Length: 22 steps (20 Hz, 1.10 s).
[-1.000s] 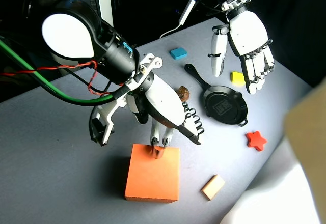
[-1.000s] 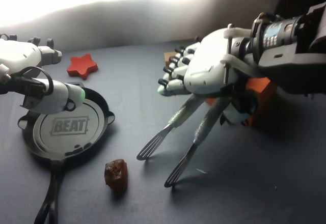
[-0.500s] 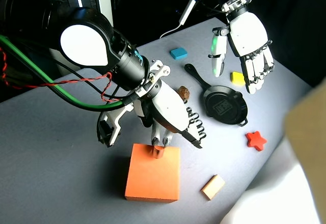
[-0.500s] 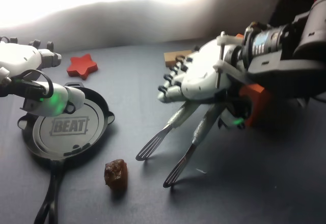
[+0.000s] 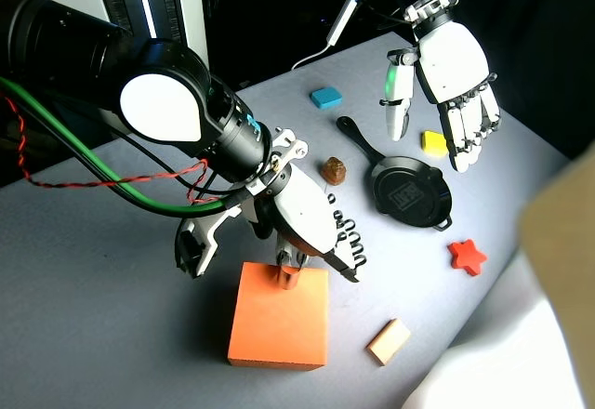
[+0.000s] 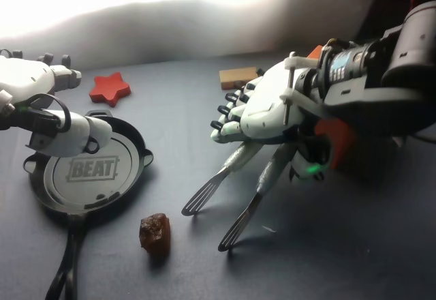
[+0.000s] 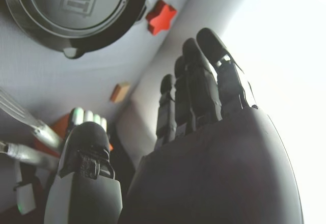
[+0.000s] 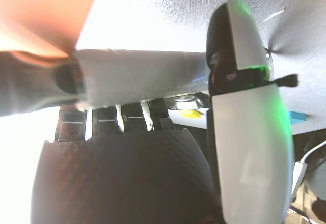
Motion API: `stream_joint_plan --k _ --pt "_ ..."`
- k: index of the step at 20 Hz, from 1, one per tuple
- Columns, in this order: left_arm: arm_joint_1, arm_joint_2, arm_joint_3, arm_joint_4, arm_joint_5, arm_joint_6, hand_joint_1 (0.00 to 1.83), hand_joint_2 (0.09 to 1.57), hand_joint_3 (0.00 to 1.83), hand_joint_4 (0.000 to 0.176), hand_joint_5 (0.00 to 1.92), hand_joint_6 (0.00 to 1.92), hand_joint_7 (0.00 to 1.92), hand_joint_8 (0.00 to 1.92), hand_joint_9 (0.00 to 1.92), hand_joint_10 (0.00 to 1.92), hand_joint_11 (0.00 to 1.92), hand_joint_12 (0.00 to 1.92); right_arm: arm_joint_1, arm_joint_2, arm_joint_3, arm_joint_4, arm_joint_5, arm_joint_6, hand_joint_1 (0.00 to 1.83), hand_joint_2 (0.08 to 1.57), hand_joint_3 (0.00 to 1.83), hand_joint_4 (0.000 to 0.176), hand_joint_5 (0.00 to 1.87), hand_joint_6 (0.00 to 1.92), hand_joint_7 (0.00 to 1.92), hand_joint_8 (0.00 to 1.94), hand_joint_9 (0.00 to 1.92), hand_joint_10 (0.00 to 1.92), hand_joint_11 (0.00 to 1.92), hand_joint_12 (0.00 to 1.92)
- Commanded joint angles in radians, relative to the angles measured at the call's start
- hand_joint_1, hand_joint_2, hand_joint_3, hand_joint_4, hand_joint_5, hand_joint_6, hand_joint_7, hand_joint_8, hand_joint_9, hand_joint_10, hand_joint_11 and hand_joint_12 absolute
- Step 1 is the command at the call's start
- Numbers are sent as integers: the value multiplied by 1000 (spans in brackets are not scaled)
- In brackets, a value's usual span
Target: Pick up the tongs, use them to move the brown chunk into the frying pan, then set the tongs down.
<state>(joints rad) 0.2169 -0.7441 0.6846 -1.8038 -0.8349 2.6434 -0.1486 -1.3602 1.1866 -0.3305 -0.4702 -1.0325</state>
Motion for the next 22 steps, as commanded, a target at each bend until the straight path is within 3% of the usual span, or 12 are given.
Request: stream_joint_plan --k 1,11,13,15,17,20,22 --pt "-10 11 1 72 -41 5 143 1283 1 45 159 5 232 2 301 4 0 963 -2 2 1 -28 73 -6 1014 1000 0 0 0 0 0 0 0 0 0 0" --pt "-5 10 10 67 -48 -5 125 1290 2 50 161 1 237 1 309 1 0 940 -32 -3 19 -30 83 -6 1143 1149 47 0 76 26 62 21 41 16 22 10" --pt "-4 10 11 68 -48 -5 153 1288 0 46 172 5 245 2 323 5 0 968 -35 -4 22 -30 85 -5 1238 1142 187 0 232 27 228 21 211 37 0 654" --pt "-4 10 11 74 -48 -4 129 1288 0 54 164 1 260 4 330 5 0 980 -35 -6 31 -30 85 -2 1305 960 520 0 398 25 399 16 362 51 0 1051" --pt "-4 10 12 75 -48 -4 159 1289 0 52 169 3 252 2 325 5 0 949 -35 -6 35 -30 85 -2 1271 901 606 0 559 59 567 38 514 93 0 1338" --pt "-4 10 14 76 -48 -4 192 1285 0 53 159 2 254 1 325 2 0 974 -40 -5 36 -30 85 0 1195 963 541 0 620 58 649 21 584 119 16 1483" --pt "-2 10 17 76 -48 -4 178 1283 0 55 152 0 246 0 327 2 0 963 -39 -3 36 -29 85 3 1186 952 537 0 676 63 708 17 635 160 102 1471"
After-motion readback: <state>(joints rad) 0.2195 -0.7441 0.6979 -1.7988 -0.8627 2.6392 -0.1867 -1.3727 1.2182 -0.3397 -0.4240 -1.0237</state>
